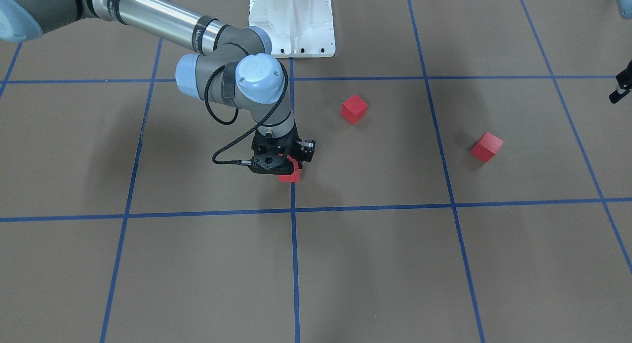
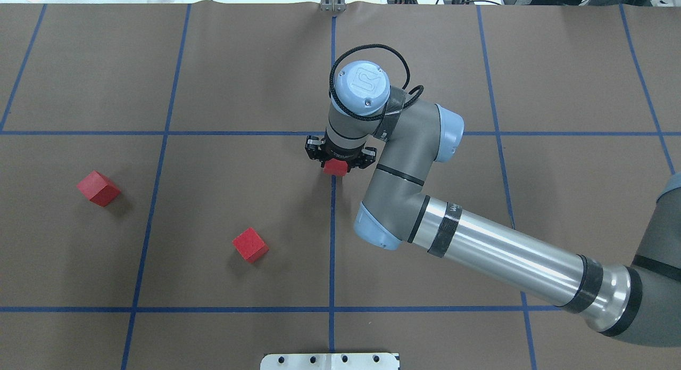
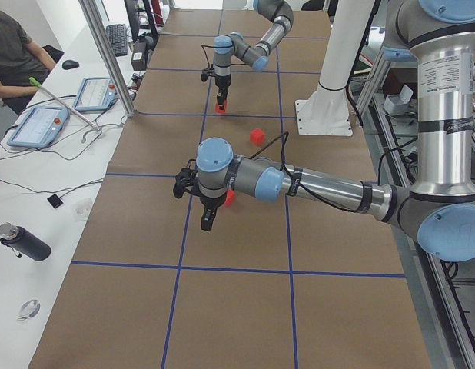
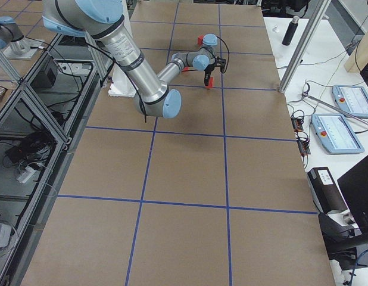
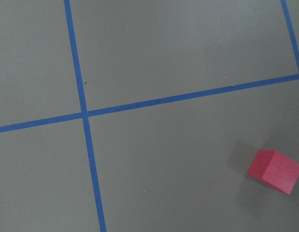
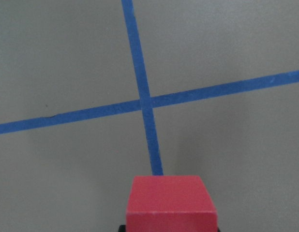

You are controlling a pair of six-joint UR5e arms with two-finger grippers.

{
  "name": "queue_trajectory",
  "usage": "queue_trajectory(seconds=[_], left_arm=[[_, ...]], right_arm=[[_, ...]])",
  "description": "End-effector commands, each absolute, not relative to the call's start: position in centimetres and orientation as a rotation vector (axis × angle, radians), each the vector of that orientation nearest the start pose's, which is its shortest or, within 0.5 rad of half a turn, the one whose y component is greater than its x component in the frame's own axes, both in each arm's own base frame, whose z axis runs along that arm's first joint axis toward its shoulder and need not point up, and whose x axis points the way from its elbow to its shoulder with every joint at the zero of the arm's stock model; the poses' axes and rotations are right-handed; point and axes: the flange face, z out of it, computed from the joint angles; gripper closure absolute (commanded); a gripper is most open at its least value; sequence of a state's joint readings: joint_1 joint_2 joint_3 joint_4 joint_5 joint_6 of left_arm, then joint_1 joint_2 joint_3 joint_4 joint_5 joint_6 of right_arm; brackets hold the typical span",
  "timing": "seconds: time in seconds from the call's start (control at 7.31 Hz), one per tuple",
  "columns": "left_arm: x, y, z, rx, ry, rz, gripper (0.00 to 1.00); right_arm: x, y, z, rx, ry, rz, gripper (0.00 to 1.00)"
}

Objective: Form red blocks into L shape at center
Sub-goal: 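Carry the red cube with the right gripper to the table center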

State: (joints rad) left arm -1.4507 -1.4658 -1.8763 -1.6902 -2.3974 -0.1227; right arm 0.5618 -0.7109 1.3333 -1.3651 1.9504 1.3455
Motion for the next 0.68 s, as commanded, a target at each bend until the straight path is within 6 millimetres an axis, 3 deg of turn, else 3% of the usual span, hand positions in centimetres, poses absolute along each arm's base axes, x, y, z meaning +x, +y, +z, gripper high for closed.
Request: queue_trajectory(seconds=[0.0,0.55], left_arm=[[-0.45,-45.98,53.87,0.202,0.85,0.132,0.0],[-0.44,-46.04,53.88,0.202,0.85,0.132,0.0]], right_arm=[[-61.18,-48.87,20.35,0.002,-0.883,0.115,0.93],[-61.9,-48.36,20.98,0.008,-0.87,0.081,0.67]])
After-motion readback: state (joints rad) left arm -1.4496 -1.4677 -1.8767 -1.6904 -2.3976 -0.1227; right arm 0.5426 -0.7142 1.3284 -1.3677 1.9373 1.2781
